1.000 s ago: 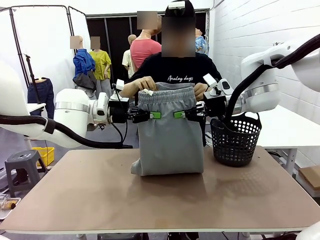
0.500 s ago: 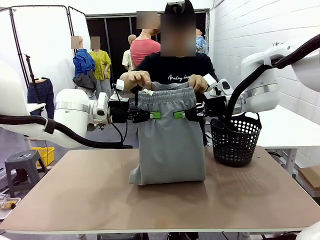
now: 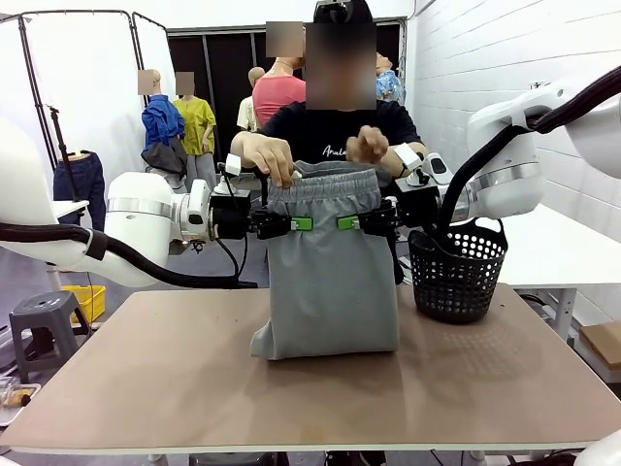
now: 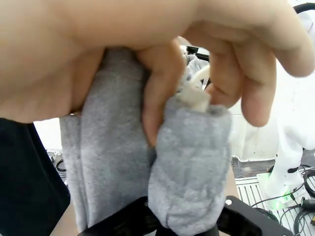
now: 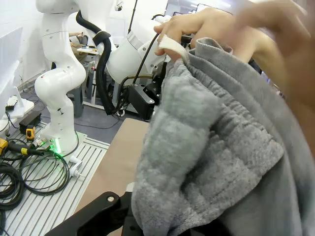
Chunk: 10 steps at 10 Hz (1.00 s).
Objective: Fold the training pants.
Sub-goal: Release the ends of the Training pants and then grab the overlapped ends.
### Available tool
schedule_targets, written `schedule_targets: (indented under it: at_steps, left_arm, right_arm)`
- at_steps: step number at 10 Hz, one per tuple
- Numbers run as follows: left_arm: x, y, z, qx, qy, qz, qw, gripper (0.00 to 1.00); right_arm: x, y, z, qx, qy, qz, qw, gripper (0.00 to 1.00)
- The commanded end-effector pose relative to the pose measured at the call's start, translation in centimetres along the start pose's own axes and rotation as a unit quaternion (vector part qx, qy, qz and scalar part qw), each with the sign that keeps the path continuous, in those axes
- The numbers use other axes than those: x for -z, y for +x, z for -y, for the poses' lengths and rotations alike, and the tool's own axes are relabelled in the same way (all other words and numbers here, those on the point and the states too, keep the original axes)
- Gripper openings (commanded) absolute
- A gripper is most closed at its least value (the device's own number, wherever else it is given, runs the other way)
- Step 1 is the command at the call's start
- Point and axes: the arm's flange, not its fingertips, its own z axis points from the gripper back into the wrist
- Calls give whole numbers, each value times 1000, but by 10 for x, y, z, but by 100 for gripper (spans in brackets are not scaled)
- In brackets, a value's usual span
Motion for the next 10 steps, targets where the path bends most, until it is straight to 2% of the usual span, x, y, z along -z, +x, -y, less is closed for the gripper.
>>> schedule_targets:
  at_steps: [1,10]
  left_arm:
    - [0,4,1,5,4,-1,1000,0]
    - [0,4,1,5,4,-1,1000,0]
  right_arm:
    - [-1,2,-4,1,-2,13,1000,0]
    - [-1,2,-4,1,-2,13,1000,0]
